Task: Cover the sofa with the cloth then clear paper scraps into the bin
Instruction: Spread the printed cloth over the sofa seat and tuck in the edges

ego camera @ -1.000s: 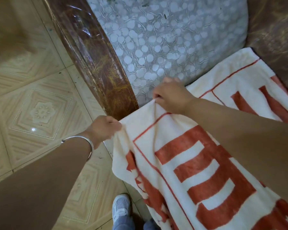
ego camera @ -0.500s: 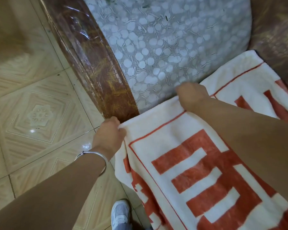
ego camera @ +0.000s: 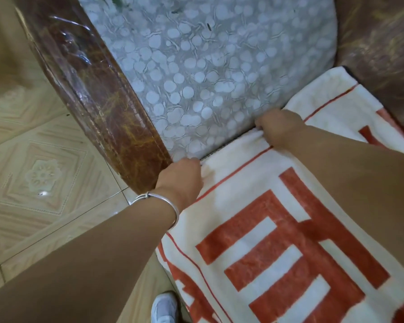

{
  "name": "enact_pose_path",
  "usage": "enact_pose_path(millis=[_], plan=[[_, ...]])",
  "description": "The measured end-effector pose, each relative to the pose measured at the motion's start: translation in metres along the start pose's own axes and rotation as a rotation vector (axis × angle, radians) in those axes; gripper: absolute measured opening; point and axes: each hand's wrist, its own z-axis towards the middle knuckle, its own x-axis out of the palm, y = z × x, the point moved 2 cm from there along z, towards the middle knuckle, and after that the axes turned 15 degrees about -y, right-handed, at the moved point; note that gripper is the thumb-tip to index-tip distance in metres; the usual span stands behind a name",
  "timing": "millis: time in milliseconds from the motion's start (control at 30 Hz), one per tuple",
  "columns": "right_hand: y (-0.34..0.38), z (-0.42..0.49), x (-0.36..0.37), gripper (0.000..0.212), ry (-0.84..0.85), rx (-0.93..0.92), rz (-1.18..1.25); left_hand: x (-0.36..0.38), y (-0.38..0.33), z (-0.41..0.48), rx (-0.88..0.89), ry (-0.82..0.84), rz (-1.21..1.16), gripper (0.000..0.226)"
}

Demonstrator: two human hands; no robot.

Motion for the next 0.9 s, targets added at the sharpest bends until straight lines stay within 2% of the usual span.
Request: enact_pose_path(millis=[133,267,400,467,533,600,667,733,800,833,900], plan=[[-0.002,0.010,-0.001,0.032,-0.229,0.156,0.111,-0.009,0.009,0.006,0.009,-0.200,0.022,0.020],[0.012,0.003,0.021,0.035,-0.143,0.158,0.232,0.011,0.010,-0.001,0.066,-0.281,0.144,0.033],[0.001,-0.011,0.016,0.050,-0.159,0.200,0.358,0.035,0.010,-0.024,0.397,-0.437,0.019,0.041],[0.003,-0.028,0.022,0.055,-0.136,0.203,0.281,0.048,0.018,-0.035,0.449,-0.235,0.001,0.054],[0.008,-0.047,0.037,0.060,-0.028,0.206,0.220,0.057,0.026,-0.034,0.416,-0.043,0.091,0.056],[0.014,-0.063,0.042,0.061,0.007,0.211,0.254,0.056,0.023,-0.027,0.412,0.026,0.183,0.058],[0.017,-0.081,0.037,0.060,-0.028,0.191,0.307,0.048,0.016,-0.030,0.391,0.010,0.191,0.064],[0.019,-0.111,0.034,0.062,-0.076,0.159,0.328,0.042,0.010,-0.046,0.293,-0.162,0.048,0.069],[0.025,-0.143,0.035,0.064,-0.098,0.111,0.333,0.041,0.013,-0.073,0.050,-0.357,-0.148,0.066],[0.027,-0.161,0.038,0.064,-0.087,0.105,0.339,0.044,0.015,-0.088,-0.107,-0.403,-0.229,0.065],[0.028,-0.193,0.045,0.062,-0.056,0.132,0.352,0.062,0.024,-0.115,-0.451,-0.372,-0.339,0.058]])
